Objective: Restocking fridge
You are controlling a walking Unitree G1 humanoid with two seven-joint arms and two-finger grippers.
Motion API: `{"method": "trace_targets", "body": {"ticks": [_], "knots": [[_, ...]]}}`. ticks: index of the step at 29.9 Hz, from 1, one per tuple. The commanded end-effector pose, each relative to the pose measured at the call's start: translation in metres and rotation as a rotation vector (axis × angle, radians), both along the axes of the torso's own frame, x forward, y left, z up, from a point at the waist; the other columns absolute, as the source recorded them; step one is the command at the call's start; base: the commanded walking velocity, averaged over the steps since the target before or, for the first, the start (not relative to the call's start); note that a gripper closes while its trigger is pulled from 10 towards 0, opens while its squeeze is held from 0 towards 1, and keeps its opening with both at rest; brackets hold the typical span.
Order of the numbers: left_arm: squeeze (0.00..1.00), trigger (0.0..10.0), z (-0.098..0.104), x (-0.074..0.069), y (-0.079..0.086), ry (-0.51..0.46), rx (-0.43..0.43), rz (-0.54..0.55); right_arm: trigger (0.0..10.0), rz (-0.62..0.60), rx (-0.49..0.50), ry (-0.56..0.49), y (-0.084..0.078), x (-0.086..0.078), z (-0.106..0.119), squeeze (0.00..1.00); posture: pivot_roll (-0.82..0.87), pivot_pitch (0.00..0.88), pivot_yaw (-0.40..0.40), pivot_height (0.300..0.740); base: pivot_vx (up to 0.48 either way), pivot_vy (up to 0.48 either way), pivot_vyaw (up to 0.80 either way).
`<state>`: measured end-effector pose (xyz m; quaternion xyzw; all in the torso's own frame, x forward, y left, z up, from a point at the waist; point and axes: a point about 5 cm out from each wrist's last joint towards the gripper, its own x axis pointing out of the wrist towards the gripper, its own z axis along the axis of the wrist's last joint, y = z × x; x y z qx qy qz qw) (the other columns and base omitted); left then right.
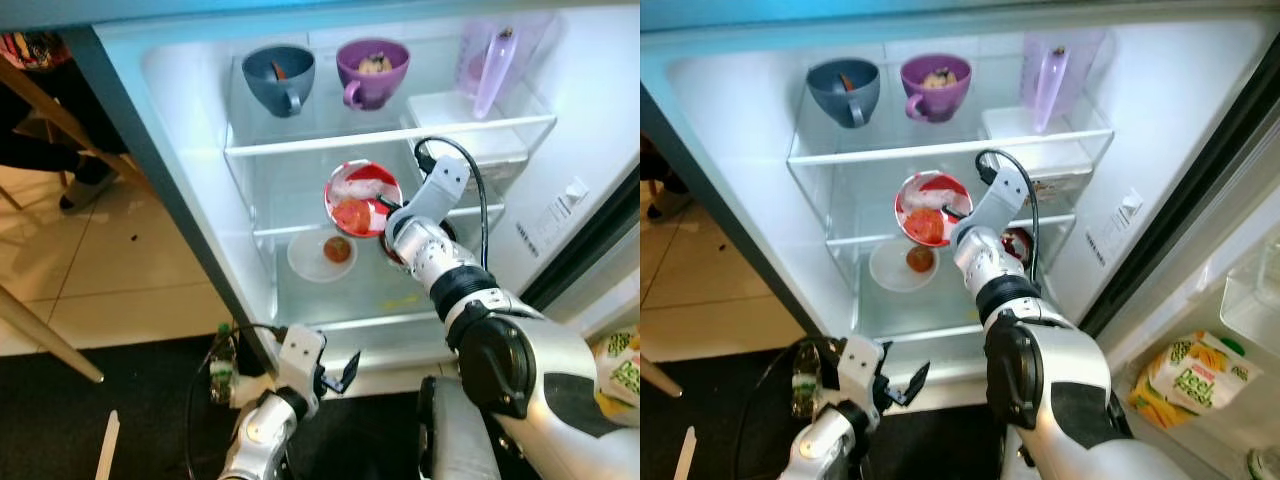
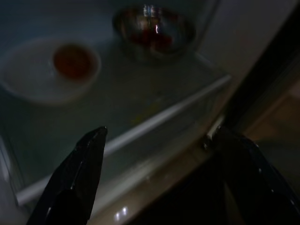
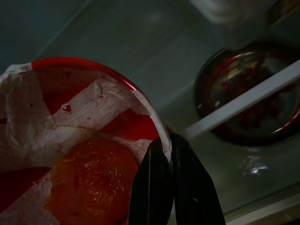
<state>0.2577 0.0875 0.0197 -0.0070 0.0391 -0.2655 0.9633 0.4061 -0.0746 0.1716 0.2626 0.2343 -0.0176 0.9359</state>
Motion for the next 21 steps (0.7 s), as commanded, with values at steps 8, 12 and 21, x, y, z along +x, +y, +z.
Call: {"method": "trace_targets", "body": {"ticks": [8, 12, 21], "knots": [[0.0, 10.0, 0.028, -0.006, -0.012, -0.103, -0.051, -0.014, 10.0, -0.067, 0.027, -0.088, -0.014, 0.011, 0.032, 0.0, 0.06, 0.326, 0.03, 0.555, 0.0, 0.0, 0.0], [0.0, 10.0, 0.039, -0.008, -0.017, -0.145, -0.058, -0.023, 10.0, -0.076, 0.03, -0.108, -0.014, 0.013, 0.042, 0.0, 0.06, 0.329, 0.029, 0.555, 0.0, 0.0, 0.0], [0.0, 10.0, 0.078, -0.001, -0.012, -0.283, -0.075, 0.048, 10.0, -0.089, 0.018, -0.135, -0.011, 0.016, 0.058, 0.0, 0.07, 0.334, 0.028, 0.555, 0.0, 0.0, 0.0]]}}
